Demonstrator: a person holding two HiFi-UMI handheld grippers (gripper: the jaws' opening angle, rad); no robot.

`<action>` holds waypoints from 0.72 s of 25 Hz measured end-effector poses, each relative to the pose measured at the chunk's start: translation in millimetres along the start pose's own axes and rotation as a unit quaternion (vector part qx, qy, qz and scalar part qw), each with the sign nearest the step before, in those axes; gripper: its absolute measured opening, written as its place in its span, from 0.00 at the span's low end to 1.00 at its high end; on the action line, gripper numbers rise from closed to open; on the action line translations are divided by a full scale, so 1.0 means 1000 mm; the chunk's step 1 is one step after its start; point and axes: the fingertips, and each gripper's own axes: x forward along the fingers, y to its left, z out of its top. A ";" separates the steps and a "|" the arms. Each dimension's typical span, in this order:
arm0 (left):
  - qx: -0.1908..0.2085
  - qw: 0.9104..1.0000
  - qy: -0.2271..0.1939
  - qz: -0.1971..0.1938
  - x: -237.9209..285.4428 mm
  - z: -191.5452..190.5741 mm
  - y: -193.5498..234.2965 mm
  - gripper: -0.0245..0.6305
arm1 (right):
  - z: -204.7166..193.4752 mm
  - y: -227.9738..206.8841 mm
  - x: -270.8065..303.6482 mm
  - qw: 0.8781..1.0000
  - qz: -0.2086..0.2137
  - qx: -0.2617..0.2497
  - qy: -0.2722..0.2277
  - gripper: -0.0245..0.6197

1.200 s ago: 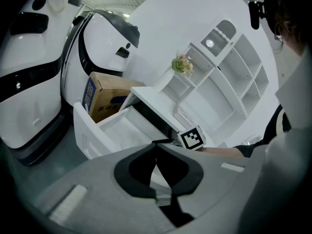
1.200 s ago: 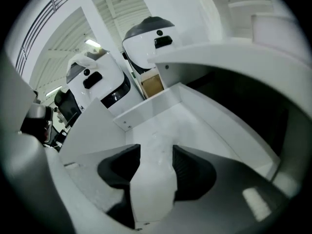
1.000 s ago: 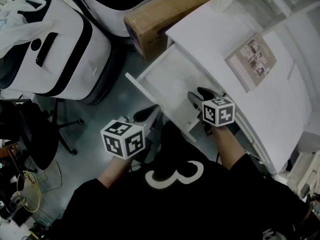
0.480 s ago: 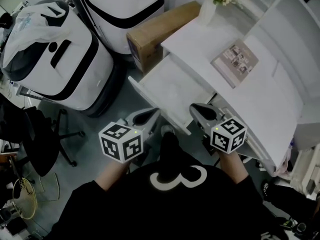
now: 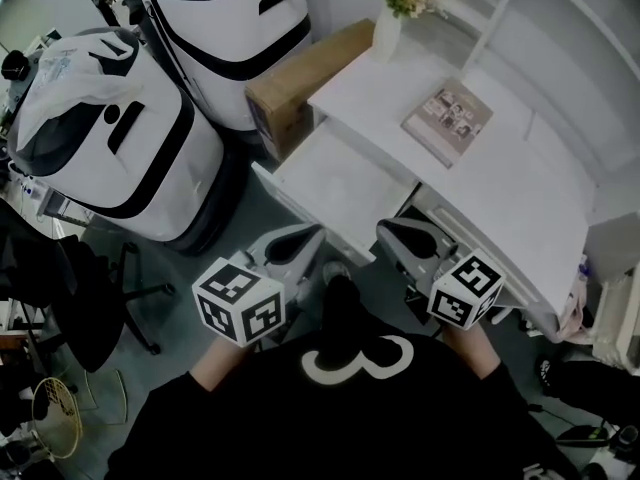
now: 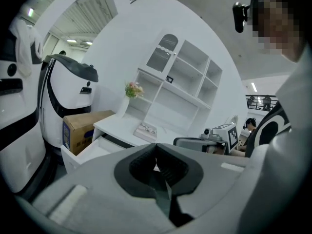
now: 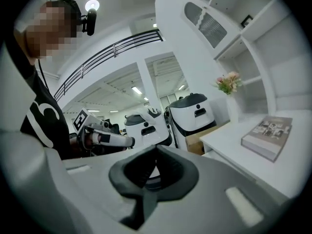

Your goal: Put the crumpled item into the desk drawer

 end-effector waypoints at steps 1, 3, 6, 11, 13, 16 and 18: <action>0.004 1.000 -0.003 -0.002 -0.002 0.001 -0.003 0.05 | 0.001 0.003 -0.003 1.000 0.003 0.001 -0.004 0.04; 0.008 1.000 -0.006 -0.005 -0.004 0.001 -0.009 0.05 | 0.002 0.008 -0.009 1.000 0.006 0.002 -0.011 0.04; 0.010 1.000 -0.008 -0.009 -0.006 -0.002 -0.015 0.05 | 0.000 0.011 -0.017 1.000 0.000 0.001 -0.014 0.04; 0.016 1.000 -0.009 -0.019 -0.006 -0.004 -0.026 0.05 | -0.005 0.015 -0.025 1.000 -0.008 0.004 -0.016 0.04; 0.017 1.000 -0.009 -0.022 -0.006 -0.005 -0.029 0.05 | -0.006 0.016 -0.028 1.000 -0.008 0.003 -0.015 0.04; 0.019 1.000 -0.009 -0.022 -0.005 -0.006 -0.031 0.05 | -0.006 0.016 -0.028 1.000 -0.007 0.002 -0.016 0.04; 0.019 1.000 -0.008 -0.022 -0.004 -0.007 -0.031 0.05 | -0.007 0.016 -0.028 1.000 -0.006 0.002 -0.016 0.04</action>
